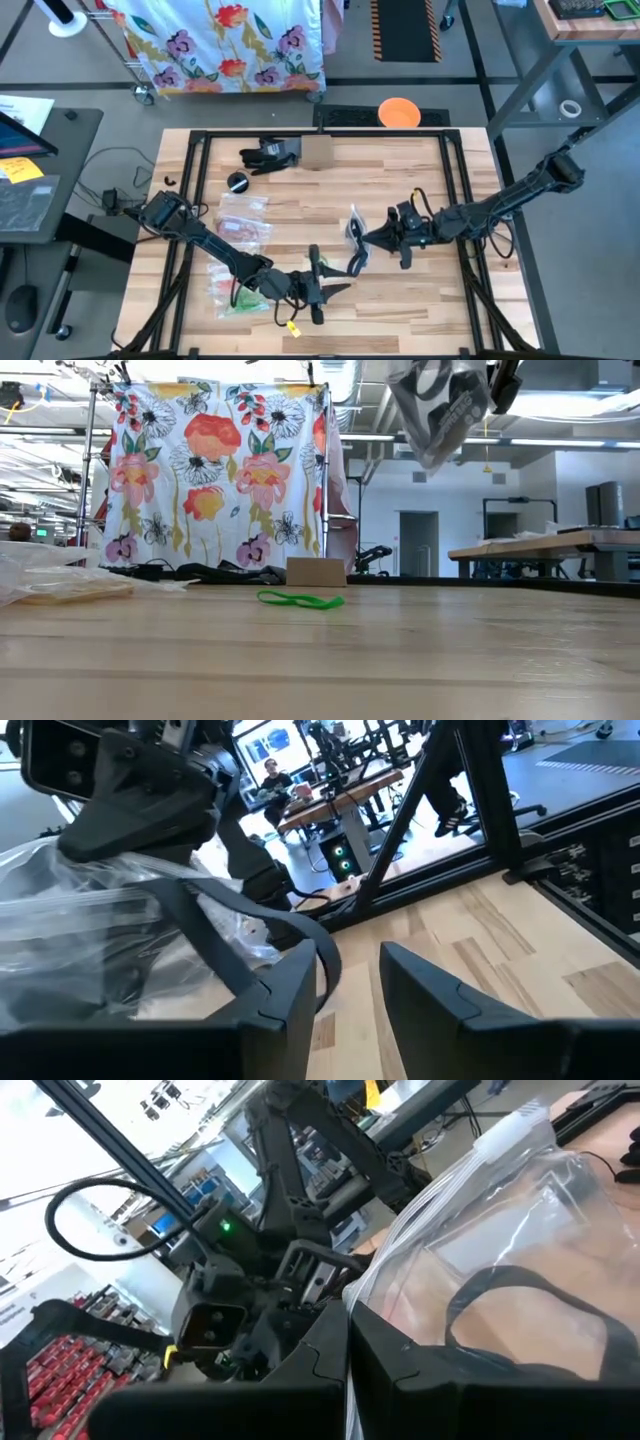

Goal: Sort rubber bands
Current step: Put the black rubber band into the transparent zip bag

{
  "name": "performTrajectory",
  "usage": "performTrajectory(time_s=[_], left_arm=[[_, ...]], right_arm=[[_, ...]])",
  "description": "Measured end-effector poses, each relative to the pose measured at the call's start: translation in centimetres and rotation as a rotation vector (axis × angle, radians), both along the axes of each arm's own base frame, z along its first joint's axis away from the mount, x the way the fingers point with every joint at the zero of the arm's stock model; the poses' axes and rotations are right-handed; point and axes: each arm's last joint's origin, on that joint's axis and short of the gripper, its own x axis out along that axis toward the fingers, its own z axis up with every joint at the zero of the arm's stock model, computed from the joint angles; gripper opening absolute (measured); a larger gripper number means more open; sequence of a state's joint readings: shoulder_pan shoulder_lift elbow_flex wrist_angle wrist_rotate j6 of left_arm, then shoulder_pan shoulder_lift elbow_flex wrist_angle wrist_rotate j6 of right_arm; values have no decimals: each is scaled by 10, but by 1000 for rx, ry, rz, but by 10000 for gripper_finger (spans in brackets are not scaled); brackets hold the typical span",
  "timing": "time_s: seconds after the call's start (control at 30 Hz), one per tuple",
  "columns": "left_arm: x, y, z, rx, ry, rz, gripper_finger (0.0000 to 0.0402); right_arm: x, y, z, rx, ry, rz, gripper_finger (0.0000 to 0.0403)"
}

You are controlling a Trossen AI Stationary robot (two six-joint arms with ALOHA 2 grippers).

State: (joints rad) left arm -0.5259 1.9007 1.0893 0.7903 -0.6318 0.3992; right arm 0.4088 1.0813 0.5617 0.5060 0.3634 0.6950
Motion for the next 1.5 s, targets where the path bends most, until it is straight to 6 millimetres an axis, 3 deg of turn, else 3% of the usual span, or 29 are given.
performTrajectory(time_s=[0.67, 0.8, 0.87, 0.93, 1.13, 1.5], left_arm=[[7, 14, -5, -61, 40, 50, 108], [6, 16, -4, -69, 26, 110, 67], [6, 16, -2, -66, 2, 119, 25], [6, 15, 2, -62, -26, 116, 9], [9, 13, 16, -26, -96, 119, 2], [20, 10, 52, 75, -106, 287, 1]], right_arm=[[-1, 1, 1, -9, -13, -25, 0], [-1, 1, 1, -9, -14, -25, 0], [-1, 1, 1, -9, -14, -25, 0], [0, 1, 1, -10, -12, -25, 0], [0, 1, -1, -15, 0, -22, 0], [-4, 10, -1, -17, 2, 16, 0]])
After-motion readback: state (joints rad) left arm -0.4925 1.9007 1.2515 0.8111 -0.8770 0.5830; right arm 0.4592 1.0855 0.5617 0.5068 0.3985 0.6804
